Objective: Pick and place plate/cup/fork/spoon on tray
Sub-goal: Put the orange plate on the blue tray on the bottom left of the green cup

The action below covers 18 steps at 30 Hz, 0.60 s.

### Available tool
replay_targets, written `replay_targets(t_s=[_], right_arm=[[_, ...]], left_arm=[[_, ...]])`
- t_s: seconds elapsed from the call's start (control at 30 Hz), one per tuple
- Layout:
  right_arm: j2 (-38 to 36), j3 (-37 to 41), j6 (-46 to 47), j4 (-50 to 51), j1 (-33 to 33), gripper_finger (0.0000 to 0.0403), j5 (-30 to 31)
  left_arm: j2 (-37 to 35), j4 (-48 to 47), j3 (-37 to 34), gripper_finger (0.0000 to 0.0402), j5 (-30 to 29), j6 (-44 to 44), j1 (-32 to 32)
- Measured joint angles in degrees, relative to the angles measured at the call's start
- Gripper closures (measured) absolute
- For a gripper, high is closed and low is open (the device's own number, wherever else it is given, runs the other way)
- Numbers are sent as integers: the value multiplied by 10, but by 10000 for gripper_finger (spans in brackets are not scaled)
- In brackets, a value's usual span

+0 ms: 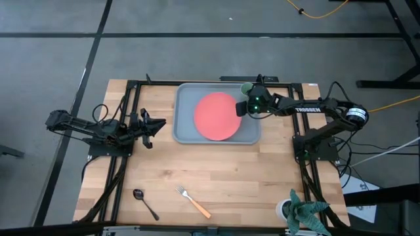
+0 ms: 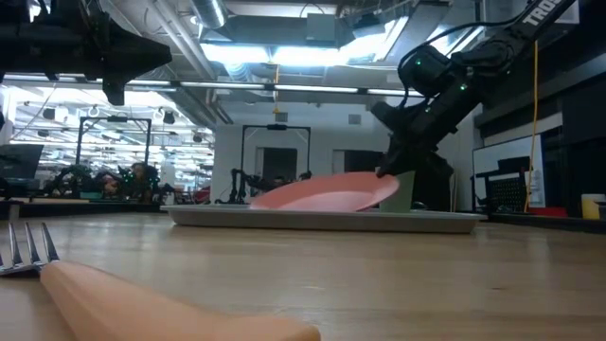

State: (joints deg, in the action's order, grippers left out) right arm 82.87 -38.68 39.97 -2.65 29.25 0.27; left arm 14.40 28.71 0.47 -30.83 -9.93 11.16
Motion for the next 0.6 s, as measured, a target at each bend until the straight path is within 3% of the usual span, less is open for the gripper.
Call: replay_targets(t_s=[0.6], right_arm=[[0, 0, -84, 19, 0, 378, 47]], left_arm=[[0, 0, 0, 350, 0, 0, 0]])
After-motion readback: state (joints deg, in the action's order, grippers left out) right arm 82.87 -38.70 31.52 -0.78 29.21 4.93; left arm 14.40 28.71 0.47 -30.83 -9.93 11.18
